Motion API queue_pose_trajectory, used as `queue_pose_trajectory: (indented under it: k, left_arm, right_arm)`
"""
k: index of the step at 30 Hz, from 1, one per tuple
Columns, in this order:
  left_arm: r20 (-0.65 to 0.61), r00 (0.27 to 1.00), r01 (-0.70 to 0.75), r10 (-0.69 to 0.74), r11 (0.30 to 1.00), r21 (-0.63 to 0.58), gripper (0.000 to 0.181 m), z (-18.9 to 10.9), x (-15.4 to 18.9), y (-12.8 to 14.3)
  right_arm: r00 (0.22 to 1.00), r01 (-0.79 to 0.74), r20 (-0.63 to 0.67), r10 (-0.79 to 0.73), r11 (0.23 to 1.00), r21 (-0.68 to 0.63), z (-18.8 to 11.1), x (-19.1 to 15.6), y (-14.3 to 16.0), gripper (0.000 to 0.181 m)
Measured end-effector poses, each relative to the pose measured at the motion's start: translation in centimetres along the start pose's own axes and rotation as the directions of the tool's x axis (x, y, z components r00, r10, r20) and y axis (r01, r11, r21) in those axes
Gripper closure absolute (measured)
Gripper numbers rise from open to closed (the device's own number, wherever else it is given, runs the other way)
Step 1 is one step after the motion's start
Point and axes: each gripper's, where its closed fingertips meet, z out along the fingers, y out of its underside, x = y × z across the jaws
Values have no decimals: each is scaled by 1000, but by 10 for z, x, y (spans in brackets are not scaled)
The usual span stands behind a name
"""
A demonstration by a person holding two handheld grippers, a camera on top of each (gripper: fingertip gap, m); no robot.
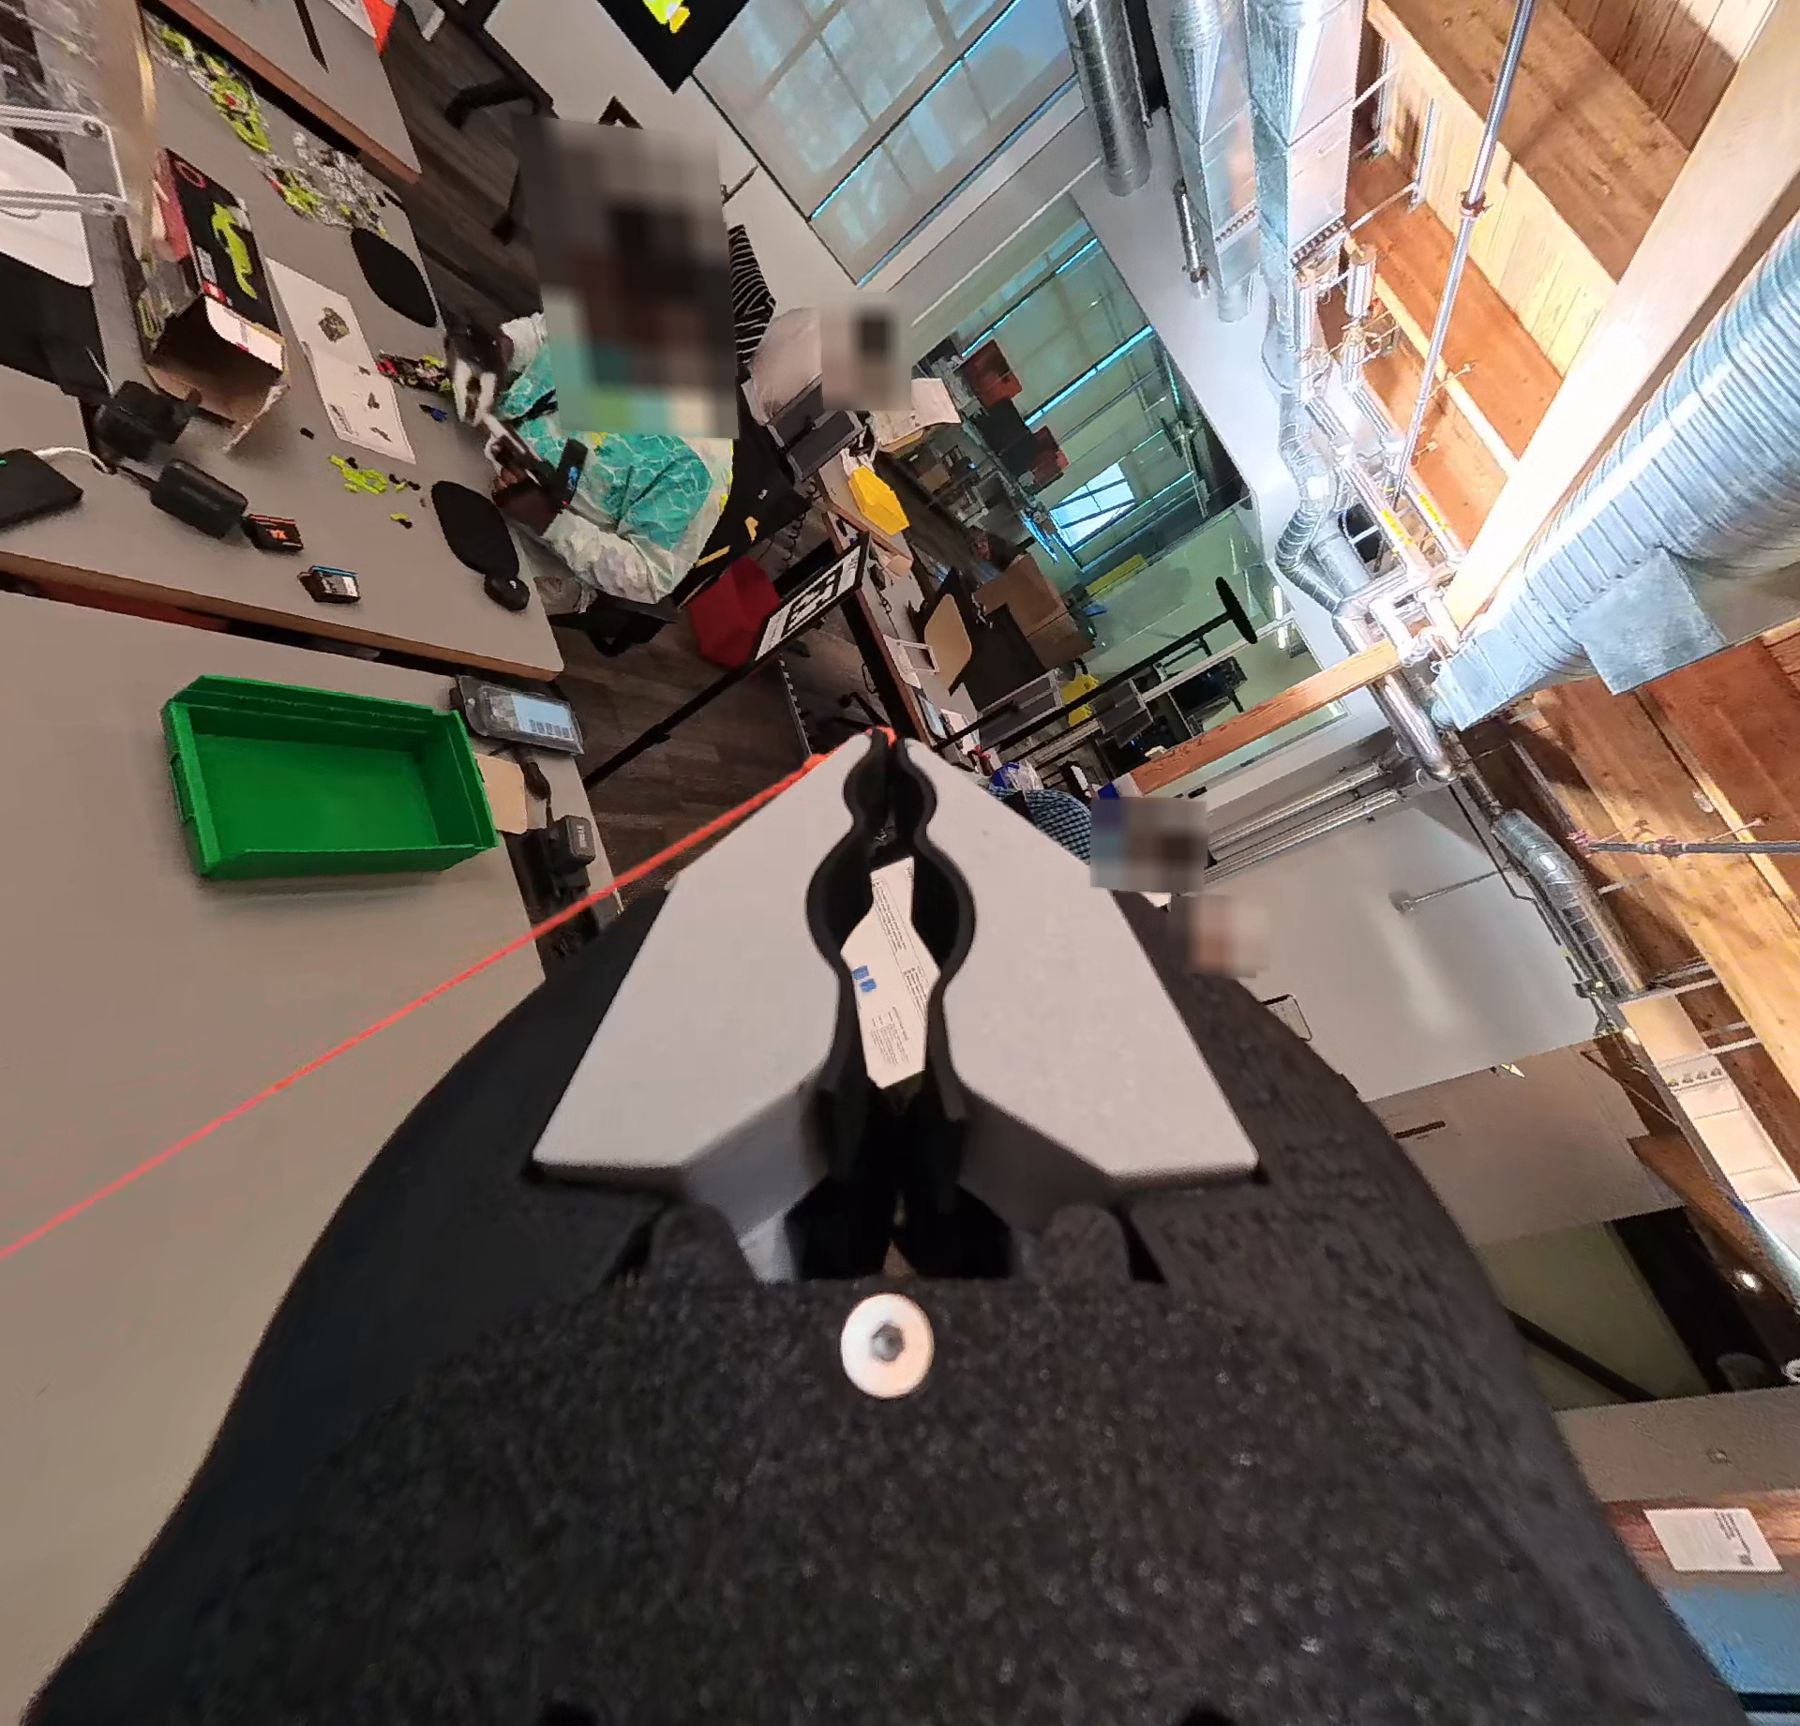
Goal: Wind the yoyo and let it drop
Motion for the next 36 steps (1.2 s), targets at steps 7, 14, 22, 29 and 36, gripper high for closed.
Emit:
queue_pose_trajectory:
  k: [7,14,22,29,36]
  left_arm:
    - [0,1000,1,-1,1000,-24,181,-1,-2,5]
    - [0,1000,1,-1,1000,-18,181,-3,-3,-2]
    - [-4,1000,-9,9,1000,-13,181,-3,-1,-10]
    - [-7,1000,-10,10,1000,-7,181,-1,3,-11]
    - [-7,1000,-2,2,1000,-10,181,1,3,-5]
  right_arm:
    - [1000,12,-21,-12,999,40,-19,5,-17,181]
    - [999,35,-31,-33,997,62,-31,8,-32,181]
    - [997,56,-59,-53,996,64,-29,25,-40,181]
    - [995,79,-69,-76,996,45,-21,33,-42,181]
    - [995,85,-60,-82,995,43,-18,31,-43,181]
